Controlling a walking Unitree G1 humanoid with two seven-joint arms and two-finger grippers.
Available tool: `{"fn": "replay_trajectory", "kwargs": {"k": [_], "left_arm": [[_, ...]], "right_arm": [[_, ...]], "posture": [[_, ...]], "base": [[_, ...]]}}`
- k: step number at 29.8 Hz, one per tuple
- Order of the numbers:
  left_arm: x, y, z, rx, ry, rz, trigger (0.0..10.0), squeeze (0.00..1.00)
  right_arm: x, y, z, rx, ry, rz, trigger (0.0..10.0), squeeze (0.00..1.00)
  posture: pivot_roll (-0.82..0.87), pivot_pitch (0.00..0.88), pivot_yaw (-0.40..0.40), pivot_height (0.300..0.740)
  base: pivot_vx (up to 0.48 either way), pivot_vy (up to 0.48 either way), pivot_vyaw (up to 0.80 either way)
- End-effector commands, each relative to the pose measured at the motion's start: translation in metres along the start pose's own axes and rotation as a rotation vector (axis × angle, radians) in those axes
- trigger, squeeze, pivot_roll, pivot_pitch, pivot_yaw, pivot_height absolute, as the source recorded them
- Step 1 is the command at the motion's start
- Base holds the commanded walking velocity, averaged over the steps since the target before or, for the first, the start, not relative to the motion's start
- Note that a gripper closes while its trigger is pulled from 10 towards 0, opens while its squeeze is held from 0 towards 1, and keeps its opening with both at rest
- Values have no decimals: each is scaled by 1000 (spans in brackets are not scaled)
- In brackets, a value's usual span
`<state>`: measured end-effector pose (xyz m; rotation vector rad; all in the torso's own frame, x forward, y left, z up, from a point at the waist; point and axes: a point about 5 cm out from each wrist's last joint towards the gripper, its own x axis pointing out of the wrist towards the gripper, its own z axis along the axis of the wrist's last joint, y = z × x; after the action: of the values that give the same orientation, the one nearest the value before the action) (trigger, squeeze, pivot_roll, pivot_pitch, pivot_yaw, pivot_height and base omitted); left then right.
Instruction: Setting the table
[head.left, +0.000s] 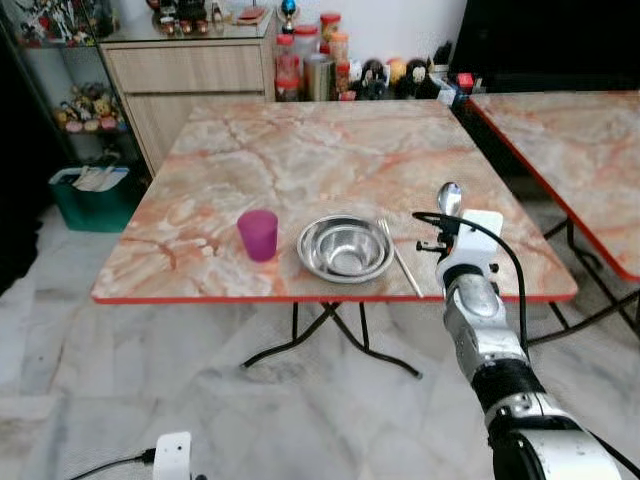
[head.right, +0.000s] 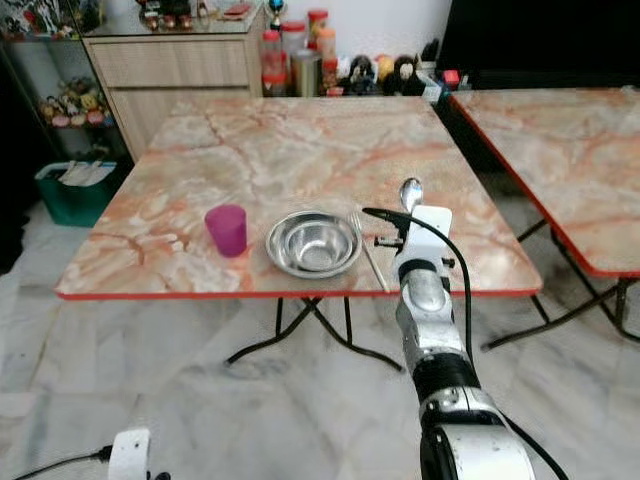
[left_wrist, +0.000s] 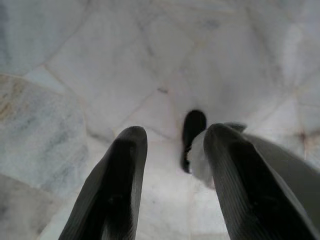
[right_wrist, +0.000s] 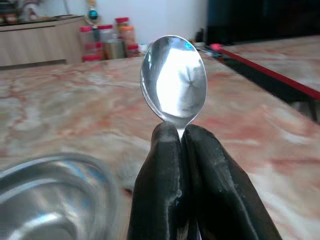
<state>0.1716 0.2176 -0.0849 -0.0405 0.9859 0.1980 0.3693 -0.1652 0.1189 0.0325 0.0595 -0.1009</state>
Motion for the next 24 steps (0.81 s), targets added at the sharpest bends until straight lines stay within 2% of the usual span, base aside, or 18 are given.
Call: {"fn": "replay_trajectory", "kwargs": {"k": [1,13,18,24], "left_arm": [[0,5,-1,-1,7,10,10000,0],[0,4,0,-2,7,10,10000,0],[0,4,0,-5,6,8,10000,0],[0,5,-2,1,5,8,10000,0]], "right_arm": [[2,7,6,2,-20,19,10000,0],[2,2,9,-5,-23,4,10000,0],[0,-5,8,-28,-16,-9,10000,0],[-1,-20,4,-78,14,-32,10000,0]], "posture": [[93,0,-19,728],[92,0,-20,728],[89,0,-20,728],[81,0,-20,728]], "base": [[364,0,0],[364,0,0],[359,0,0],[0,0,0]]}}
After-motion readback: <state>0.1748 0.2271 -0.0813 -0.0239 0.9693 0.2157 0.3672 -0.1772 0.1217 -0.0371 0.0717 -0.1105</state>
